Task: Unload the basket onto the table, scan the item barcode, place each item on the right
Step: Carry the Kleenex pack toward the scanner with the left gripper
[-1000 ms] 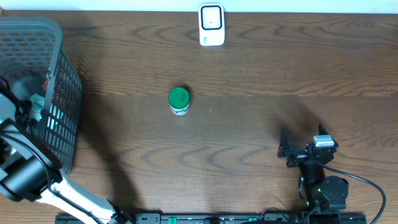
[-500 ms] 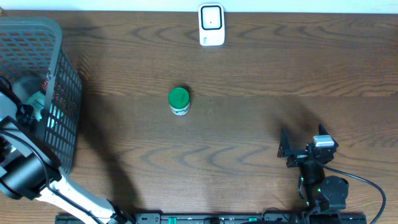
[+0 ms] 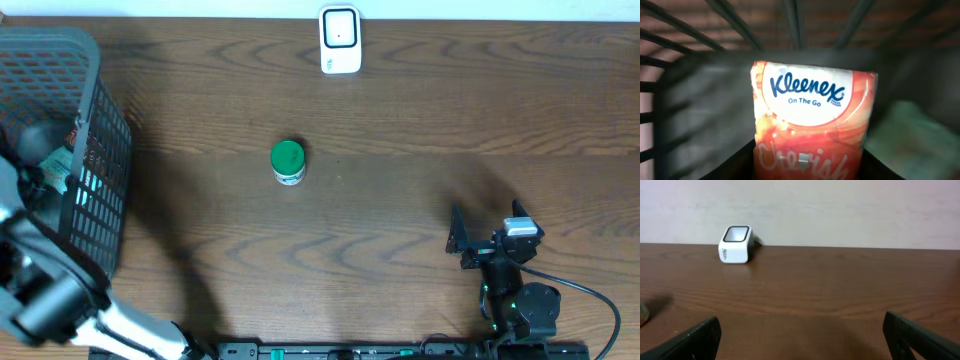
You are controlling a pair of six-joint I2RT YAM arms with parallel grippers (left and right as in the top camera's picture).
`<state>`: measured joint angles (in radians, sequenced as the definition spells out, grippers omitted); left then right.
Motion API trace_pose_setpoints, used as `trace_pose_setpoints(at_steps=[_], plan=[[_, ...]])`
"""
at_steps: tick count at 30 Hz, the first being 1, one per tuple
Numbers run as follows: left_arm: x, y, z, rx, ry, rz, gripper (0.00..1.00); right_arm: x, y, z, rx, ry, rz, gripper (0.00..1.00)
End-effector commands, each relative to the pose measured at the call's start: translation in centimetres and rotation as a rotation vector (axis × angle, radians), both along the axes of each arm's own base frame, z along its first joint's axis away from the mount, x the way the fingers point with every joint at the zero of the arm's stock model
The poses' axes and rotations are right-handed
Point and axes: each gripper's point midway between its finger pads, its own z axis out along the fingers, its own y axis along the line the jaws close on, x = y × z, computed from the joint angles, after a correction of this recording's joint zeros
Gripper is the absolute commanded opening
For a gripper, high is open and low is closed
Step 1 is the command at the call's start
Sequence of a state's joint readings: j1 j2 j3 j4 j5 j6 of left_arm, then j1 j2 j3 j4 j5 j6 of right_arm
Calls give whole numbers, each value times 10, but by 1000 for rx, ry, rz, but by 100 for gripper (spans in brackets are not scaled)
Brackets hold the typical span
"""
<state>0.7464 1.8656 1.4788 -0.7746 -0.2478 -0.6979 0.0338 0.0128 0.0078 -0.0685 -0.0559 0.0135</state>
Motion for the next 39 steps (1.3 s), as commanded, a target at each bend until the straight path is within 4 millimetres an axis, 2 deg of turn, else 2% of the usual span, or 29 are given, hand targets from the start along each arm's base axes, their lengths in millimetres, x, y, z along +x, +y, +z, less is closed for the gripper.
trace_pose_setpoints(at_steps=[1, 5, 9, 12, 14, 16, 19, 23, 28, 31, 35, 39], plan=[[-6, -6, 67, 99, -112, -15, 52, 0, 1, -2, -4, 3, 5, 99], [-3, -34, 138, 140, -334, -78, 52, 0, 1, -2, -4, 3, 5, 99], [12, -91, 202, 107, -599, -251, 52, 0, 1, -2, -4, 3, 5, 99], [21, -154, 240, 53, -748, -438, 52, 0, 1, -2, -4, 3, 5, 99], [27, -199, 257, 7, -812, -572, 53, 0, 1, -2, -4, 3, 5, 99], [31, -248, 268, -38, -849, -719, 52, 0, 1, -2, -4, 3, 5, 99], [36, -318, 271, -123, -860, -926, 53, 0, 1, -2, -4, 4, 5, 99], [41, -404, 253, -227, -786, -1162, 52, 0, 1, -2, -4, 4, 5, 99], [44, -495, 203, -284, -603, -1351, 53, 0, 1, -2, -4, 4, 5, 99], [45, -546, 163, -294, -485, -1453, 53, 0, 1, -2, -4, 4, 5, 99], [47, -589, 105, -302, -336, -1484, 53, 0, 1, -2, -4, 4, 5, 99], [48, -610, 44, -294, -193, -1456, 53, 0, 1, -2, -4, 4, 5, 99]])
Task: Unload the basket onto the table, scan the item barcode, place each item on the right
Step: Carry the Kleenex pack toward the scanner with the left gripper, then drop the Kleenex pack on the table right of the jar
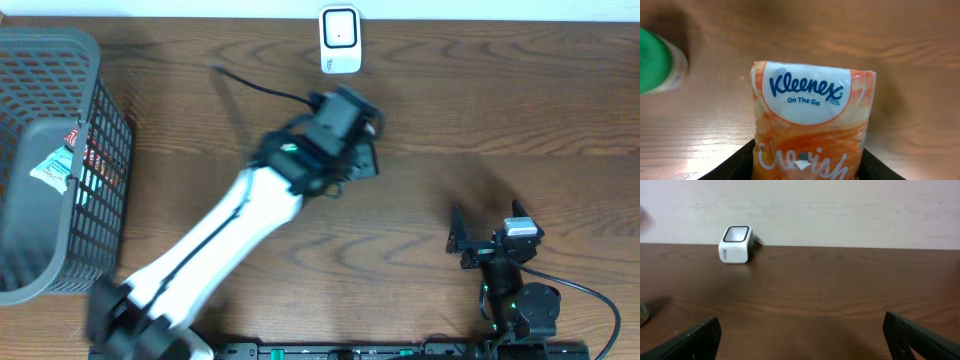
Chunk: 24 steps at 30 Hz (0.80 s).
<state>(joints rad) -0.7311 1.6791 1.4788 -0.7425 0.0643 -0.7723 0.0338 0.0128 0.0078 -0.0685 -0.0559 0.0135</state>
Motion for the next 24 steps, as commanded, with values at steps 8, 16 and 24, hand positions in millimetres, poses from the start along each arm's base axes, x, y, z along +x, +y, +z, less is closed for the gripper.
trace_pose_setpoints(at_steps=[8, 16, 24], plan=[[10, -1, -124, 257, 128, 73, 53, 0, 1, -2, -4, 4, 5, 99], [25, -6, -117, 271, 76, 10, 98, 0, 1, -2, -4, 4, 5, 99], [56, 1, 72, 185, -265, -170, 98, 0, 1, -2, -4, 4, 5, 99]])
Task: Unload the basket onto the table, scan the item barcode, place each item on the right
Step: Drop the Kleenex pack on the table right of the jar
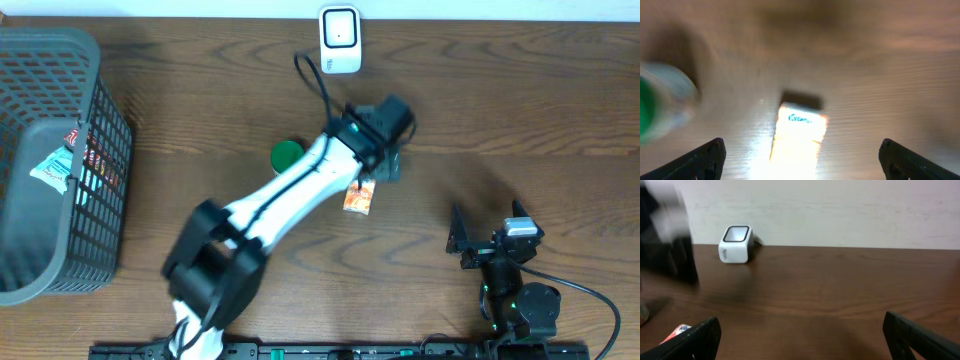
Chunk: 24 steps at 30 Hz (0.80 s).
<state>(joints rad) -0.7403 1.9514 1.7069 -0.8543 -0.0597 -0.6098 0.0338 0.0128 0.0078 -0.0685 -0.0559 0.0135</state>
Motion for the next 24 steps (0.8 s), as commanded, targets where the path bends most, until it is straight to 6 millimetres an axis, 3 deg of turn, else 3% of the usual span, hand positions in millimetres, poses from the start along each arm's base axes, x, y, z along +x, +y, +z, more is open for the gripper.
trace_pose_setpoints(at_steps=[1, 3, 6, 8, 11, 14, 17, 24], plan=[[20, 21, 143, -78, -301, -112, 97, 0, 1, -2, -4, 4, 5, 99], [24, 51, 191, -70, -408, -76, 98, 0, 1, -2, -4, 4, 5, 99], [29, 122, 249, -33, -558, 95, 98, 0, 1, -2, -4, 4, 5, 99], [27, 178, 276, 4, -629, 231, 98, 0, 1, -2, -4, 4, 5, 99], [17, 259, 294, 58, -661, 421, 98, 0, 1, -2, -4, 4, 5, 99], [-4, 349, 297, 122, -644, 675, 98, 0, 1, -2, -4, 4, 5, 99], [-28, 421, 286, 117, -583, 894, 98, 0, 1, -2, -4, 4, 5, 99], [-49, 507, 233, -154, -417, 1079, 98, 0, 1, -2, -4, 4, 5, 99]])
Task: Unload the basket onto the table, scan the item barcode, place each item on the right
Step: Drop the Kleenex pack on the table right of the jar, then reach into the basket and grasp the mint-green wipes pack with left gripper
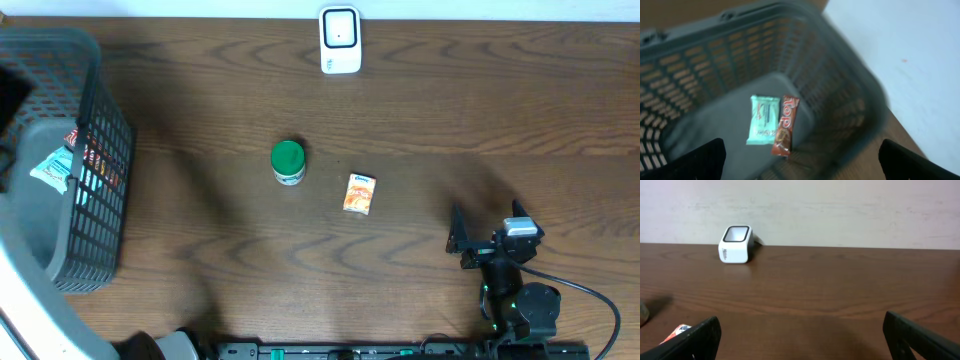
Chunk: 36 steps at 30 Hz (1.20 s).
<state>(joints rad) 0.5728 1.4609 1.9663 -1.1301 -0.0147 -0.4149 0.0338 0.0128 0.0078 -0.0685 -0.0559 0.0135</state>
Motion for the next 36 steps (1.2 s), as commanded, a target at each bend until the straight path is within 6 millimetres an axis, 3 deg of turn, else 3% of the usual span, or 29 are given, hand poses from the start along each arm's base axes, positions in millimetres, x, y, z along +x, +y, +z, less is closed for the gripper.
trace_pose_setpoints(at_steps=[1, 4, 7, 14, 20, 36], plan=[[5, 14, -34, -219, -35, -46, 98, 0, 1, -2, -4, 4, 5, 99], [-5, 43, -72, -309, 13, 22, 98, 0, 1, -2, -4, 4, 5, 99], [-3, 58, -106, -349, 49, 34, 98, 0, 1, -2, -4, 4, 5, 99], [28, 64, -171, -378, -32, -75, 98, 0, 1, -2, -4, 4, 5, 99], [23, 59, -231, -413, -19, -71, 98, 0, 1, -2, -4, 4, 5, 99], [19, 54, -323, -490, 37, -52, 98, 0, 1, -2, -4, 5, 5, 99]])
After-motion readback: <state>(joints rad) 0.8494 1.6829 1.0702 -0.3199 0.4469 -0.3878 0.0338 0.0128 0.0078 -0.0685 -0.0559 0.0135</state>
